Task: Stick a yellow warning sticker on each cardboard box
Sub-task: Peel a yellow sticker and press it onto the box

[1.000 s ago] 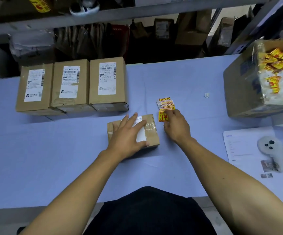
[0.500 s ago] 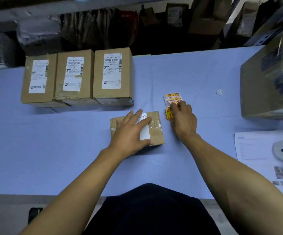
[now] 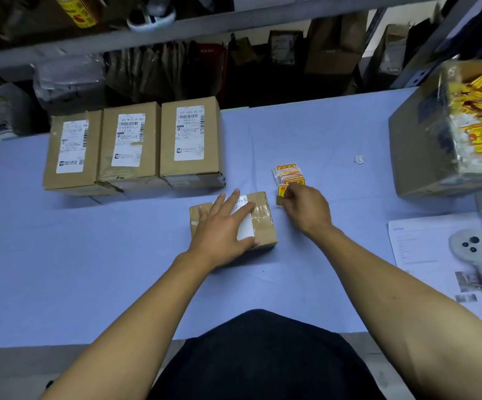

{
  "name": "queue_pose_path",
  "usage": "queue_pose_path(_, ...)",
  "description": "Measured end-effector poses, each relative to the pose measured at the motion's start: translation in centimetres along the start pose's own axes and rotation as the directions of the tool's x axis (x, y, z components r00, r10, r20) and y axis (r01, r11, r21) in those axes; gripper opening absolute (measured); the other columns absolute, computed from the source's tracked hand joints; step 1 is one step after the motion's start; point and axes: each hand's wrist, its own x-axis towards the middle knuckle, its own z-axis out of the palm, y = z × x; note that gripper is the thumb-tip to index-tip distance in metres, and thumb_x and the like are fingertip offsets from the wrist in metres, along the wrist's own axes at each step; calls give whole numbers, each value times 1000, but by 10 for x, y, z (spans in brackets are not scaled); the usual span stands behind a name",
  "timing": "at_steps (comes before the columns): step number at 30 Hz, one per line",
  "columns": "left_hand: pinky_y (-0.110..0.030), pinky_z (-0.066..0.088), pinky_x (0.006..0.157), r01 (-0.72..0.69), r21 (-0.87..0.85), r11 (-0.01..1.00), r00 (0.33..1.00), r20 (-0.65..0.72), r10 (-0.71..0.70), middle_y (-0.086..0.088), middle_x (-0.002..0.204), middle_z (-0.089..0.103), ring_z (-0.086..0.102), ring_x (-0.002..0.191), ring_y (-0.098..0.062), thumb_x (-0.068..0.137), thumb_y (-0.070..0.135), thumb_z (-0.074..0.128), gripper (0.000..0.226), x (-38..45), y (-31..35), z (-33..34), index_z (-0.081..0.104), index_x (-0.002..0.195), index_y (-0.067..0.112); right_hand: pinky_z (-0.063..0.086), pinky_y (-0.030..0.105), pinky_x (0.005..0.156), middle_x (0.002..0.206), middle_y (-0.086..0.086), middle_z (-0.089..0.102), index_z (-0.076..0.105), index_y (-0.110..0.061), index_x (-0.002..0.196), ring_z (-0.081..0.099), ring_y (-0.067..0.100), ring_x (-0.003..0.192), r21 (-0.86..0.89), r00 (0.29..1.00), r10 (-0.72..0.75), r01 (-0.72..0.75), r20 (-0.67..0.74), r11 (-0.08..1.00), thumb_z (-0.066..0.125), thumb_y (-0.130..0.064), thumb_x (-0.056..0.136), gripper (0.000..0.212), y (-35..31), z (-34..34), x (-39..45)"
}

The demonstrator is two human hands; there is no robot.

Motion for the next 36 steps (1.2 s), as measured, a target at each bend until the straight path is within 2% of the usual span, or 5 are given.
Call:
queue_pose_path(6, -54, 12, 116, -19, -7, 1000, 1000, -4, 19, 3, 165, 1, -3, 151, -23, 86, 54, 61, 76, -4, 6, -5, 26, 151, 37, 47, 34, 69, 94, 6, 71, 66, -15, 92, 61, 28, 88, 230, 996, 66, -53, -51, 972, 62, -18, 86, 8, -15, -14, -27)
queue_pose_path(14, -30, 29, 111, -109, -438, 892, 955, -295, -28, -7, 147, 46, 41, 137, -22, 94, 21, 61, 51, -4, 38, -23, 46, 142, 11, 52, 27, 74, 83, -7, 69, 70, -18, 86, 63, 12, 78, 514, 987, 82, 0, -138, 858, 69, -16, 83, 4, -49, -44, -55)
queue_pose_path(18, -34, 59, 76, -23, -844, 536, 979, -127, -158, -12, 111, 63, 69, 80, -13, 93, 7, 61, 31, -9, 52, -41, 58, 124, 3, 56, 30, 74, 87, -3, 71, 71, -21, 84, 65, 13, 81, 687, 993, 102, -30, -64, 726, 72, -13, 83, 7, -59, -56, -63)
queue_pose_path(22, -16, 49, 47, -41, -925, 378, 982, -108, -157, -17, 89, 64, 62, 65, -15, 93, 0, 60, 14, -20, 49, -45, 63, 105, -7, 60, 33, 74, 95, 5, 72, 72, -17, 94, 69, 19, 89, 768, 993, 116, -75, 0, 636, 71, -12, 87, 8, -66, -61, -72)
queue_pose_path(36, -25, 50, 60, -34, -970, 239, 967, -92, -237, -3, 85, 69, 63, 73, -13, 95, 7, 59, 11, -46, 18, -41, 67, 100, 13, 59, 33, 61, 83, 11, 67, 67, -9, 89, 67, 19, 71, 865, 961, 99, -275, 257, 420, 57, -13, 94, 12, -89, -60, -97)
